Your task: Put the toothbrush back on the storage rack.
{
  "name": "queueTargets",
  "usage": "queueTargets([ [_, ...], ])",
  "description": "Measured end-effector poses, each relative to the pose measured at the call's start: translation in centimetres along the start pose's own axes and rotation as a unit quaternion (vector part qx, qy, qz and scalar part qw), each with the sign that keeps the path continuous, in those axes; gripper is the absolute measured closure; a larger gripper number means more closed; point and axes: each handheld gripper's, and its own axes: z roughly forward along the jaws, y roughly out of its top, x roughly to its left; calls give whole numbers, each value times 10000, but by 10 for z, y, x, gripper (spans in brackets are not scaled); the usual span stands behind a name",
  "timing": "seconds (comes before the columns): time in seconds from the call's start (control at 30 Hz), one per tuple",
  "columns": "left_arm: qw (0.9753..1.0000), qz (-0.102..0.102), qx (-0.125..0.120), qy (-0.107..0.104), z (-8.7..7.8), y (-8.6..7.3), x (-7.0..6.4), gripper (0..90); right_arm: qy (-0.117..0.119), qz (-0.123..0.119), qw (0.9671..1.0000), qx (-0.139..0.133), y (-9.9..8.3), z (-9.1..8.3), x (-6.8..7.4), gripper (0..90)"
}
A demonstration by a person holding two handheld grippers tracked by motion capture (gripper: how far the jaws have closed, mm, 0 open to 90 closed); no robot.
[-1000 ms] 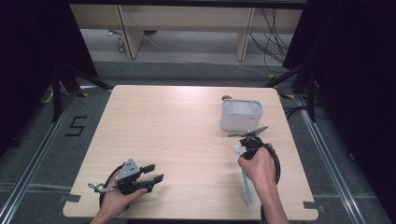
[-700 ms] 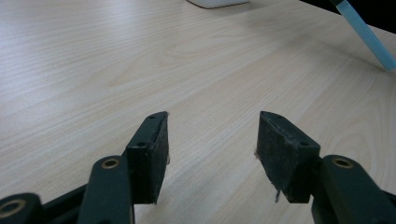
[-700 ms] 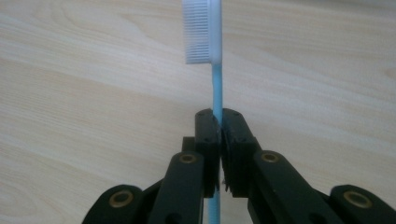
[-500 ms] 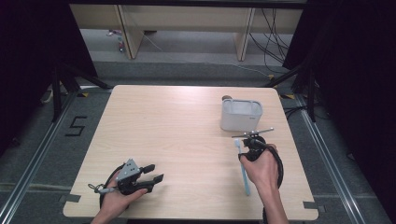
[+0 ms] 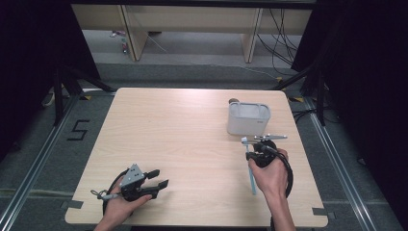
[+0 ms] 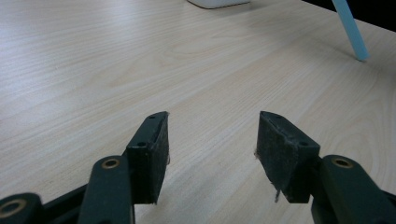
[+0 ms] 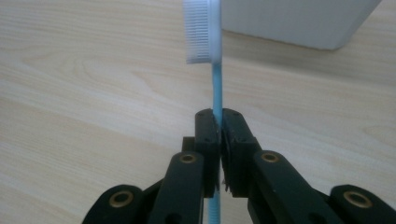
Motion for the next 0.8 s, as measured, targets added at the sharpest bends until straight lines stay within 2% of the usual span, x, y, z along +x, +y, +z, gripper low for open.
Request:
queueTargets([
  [0.03,10000,-2,0,2,0,0,0,434,5,118,9999,-46,-1,-1,2,860],
  [0.07,10000,3,17,15,0,0,0,434,33,-95,9999,-131,0,-1,-1,860],
  [0.1,10000,6,14,16,0,0,0,434,52,-13,9998,-189,-1,-1,0,860],
  [0.13,10000,8,14,17,0,0,0,434,74,-153,9996,-235,-1,-2,-1,860],
  [0.17,10000,8,7,19,0,0,0,434,69,-257,9987,-432,-1,-1,-1,860],
  [0.2,10000,4,6,20,0,0,0,434,35,-227,9986,-468,-1,0,1,860],
  [0.27,10000,7,-29,-8,0,0,0,434,120,-350,9970,-678,-1,-2,0,860],
  [0.33,10000,12,-31,-14,0,0,0,435,64,-350,9961,-804,-2,-4,2,860],
  [0.37,10000,7,-29,-14,0,0,0,435,32,-464,9951,-875,-2,-4,1,860],
  [0.4,10000,10,-29,-6,0,0,0,435,94,-362,9949,-935,-2,-4,2,860],
  [0.43,10000,10,3,30,-1,0,0,435,8,-377,9939,-1040,-2,-4,2,860],
  [0.47,10000,6,-31,-5,0,0,0,435,46,-470,9933,-1053,-2,-5,2,860],
  [0.53,10000,4,-30,3,0,0,0,435,38,-484,9915,-1206,-2,-6,2,860],
  [0.57,10000,9,-30,-8,0,0,0,435,58,-395,9918,-1216,-2,-7,3,860],
  [0.63,10000,9,-32,-6,0,0,0,435,-47,-532,9888,-1394,-2,-8,1,860],
  [0.67,10000,11,-31,-2,0,0,0,435,-63,-536,9887,-1398,-2,-10,1,860],
  [0.8,10000,11,-33,1,0,0,0,435,55,-444,9853,-1651,-2,-12,1,860],
])
